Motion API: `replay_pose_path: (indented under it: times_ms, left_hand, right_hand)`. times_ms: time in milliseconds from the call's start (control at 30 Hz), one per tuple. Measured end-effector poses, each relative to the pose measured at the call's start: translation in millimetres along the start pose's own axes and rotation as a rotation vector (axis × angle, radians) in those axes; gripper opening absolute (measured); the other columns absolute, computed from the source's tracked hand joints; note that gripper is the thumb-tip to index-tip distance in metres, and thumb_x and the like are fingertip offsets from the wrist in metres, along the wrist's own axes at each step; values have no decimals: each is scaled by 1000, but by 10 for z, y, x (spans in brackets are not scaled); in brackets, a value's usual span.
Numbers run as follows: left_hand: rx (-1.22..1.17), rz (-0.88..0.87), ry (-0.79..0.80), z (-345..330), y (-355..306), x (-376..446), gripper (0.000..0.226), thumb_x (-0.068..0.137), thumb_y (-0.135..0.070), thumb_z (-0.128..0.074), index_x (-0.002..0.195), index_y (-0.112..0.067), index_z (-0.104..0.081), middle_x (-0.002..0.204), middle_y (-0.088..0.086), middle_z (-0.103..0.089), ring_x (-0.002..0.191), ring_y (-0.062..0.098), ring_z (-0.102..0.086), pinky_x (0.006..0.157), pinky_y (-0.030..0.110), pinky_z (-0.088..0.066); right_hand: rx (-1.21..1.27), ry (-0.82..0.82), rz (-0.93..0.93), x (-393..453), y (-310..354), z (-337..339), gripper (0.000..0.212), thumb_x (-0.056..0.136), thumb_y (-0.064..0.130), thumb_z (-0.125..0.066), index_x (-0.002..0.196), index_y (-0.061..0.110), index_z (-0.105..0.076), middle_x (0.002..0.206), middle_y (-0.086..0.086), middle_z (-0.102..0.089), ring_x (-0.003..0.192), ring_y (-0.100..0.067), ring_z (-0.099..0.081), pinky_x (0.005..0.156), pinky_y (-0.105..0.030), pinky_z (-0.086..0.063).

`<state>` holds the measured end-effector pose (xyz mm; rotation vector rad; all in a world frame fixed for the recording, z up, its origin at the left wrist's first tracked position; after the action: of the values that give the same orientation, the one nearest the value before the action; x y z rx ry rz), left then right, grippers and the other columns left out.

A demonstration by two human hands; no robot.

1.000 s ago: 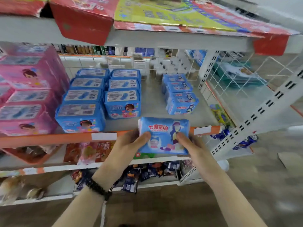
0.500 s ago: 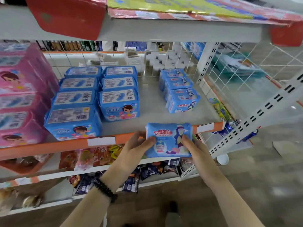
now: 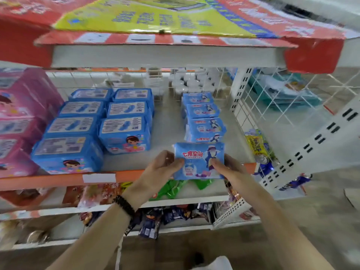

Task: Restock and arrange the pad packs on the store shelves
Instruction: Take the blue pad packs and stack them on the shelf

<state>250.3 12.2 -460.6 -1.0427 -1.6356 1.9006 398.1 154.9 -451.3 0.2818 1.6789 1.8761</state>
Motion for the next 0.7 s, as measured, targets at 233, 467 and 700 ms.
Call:
replay_pose_path:
  times_ms: [233, 467, 700]
  left_hand:
    - [324, -54, 33, -269, 68, 446, 12, 92, -32, -65, 96, -25, -57, 101, -5, -74, 94, 11, -70, 81, 32, -53]
    - [464, -65, -13, -304, 98, 674, 10, 94, -29, -64, 100, -29, -56, 113, -8, -69, 106, 13, -67, 94, 43, -55]
    - [461, -40, 6, -329, 260, 741, 18, 93, -21, -69, 105, -28, -58, 117, -12, -68, 108, 7, -67, 96, 44, -56]
  right_hand:
    - [-161, 32, 21, 561, -276, 507, 32, 93, 19, -68, 123, 17, -58, 114, -7, -68, 103, -19, -66, 71, -16, -49]
    - [-177, 115, 100, 883, -381, 553, 55, 89, 16, -74, 136, 25, -48, 117, 3, -66, 105, -6, -65, 81, -27, -57]
    - [-222, 131, 133, 906, -509, 580, 66, 86, 8, -75, 128, 44, -39, 115, 25, -56, 110, 8, -58, 80, -13, -54]
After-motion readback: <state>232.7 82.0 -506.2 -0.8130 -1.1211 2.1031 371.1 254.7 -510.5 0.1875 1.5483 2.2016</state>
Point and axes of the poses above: each hand's wrist, its own x-axis towards the middle knuckle, its own z-axis out of the back of the hand, y = z × x, the point moved 5 cm from there along x, towards the middle knuckle
